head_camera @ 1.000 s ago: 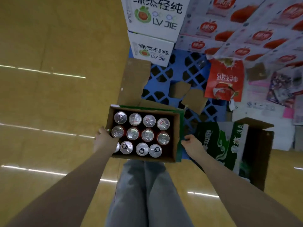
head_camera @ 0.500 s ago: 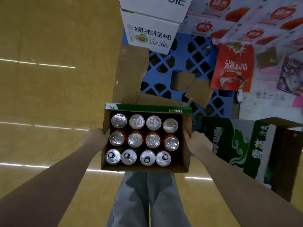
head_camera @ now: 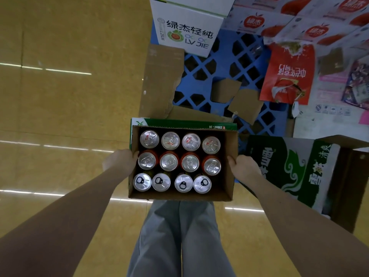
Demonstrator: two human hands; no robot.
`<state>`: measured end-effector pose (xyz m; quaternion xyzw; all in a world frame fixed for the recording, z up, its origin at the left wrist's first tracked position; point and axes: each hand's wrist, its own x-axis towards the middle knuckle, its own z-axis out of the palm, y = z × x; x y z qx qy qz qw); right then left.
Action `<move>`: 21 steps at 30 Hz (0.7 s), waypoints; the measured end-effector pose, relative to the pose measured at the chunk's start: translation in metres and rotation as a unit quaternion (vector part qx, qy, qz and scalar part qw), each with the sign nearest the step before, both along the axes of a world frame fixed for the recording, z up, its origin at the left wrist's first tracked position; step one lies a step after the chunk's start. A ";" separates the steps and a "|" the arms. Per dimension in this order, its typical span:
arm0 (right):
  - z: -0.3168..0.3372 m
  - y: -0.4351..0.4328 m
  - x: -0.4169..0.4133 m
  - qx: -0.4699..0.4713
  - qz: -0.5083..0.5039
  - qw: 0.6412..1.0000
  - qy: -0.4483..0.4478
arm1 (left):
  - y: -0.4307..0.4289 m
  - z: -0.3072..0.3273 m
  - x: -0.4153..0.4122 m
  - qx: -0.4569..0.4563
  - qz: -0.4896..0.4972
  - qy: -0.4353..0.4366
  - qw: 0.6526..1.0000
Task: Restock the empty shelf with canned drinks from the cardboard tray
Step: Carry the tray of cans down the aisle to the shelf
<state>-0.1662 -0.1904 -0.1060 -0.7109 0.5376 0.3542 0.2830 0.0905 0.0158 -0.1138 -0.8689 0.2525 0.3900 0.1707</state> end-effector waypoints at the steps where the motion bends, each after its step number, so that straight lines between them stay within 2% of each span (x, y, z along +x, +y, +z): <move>1: 0.000 0.000 -0.001 0.001 0.005 1.000 -0.005 | 0.000 0.001 0.000 -0.004 0.006 0.006 1.000; 6: 0.007 0.006 -0.004 -0.016 0.022 0.999 -0.021 | 0.012 0.009 -0.008 -0.023 0.019 0.001 1.000; 12: 0.046 0.005 0.011 -0.037 0.060 0.996 -0.050 | 0.035 0.042 -0.013 -0.047 0.066 -0.002 0.997; 16: 0.086 0.010 0.036 -0.047 0.127 0.989 -0.060 | 0.065 0.080 -0.015 -0.057 0.104 -0.016 0.993; 21: 0.149 0.048 0.096 -0.078 0.250 0.961 -0.088 | 0.139 0.135 -0.013 -0.072 0.178 -0.039 0.981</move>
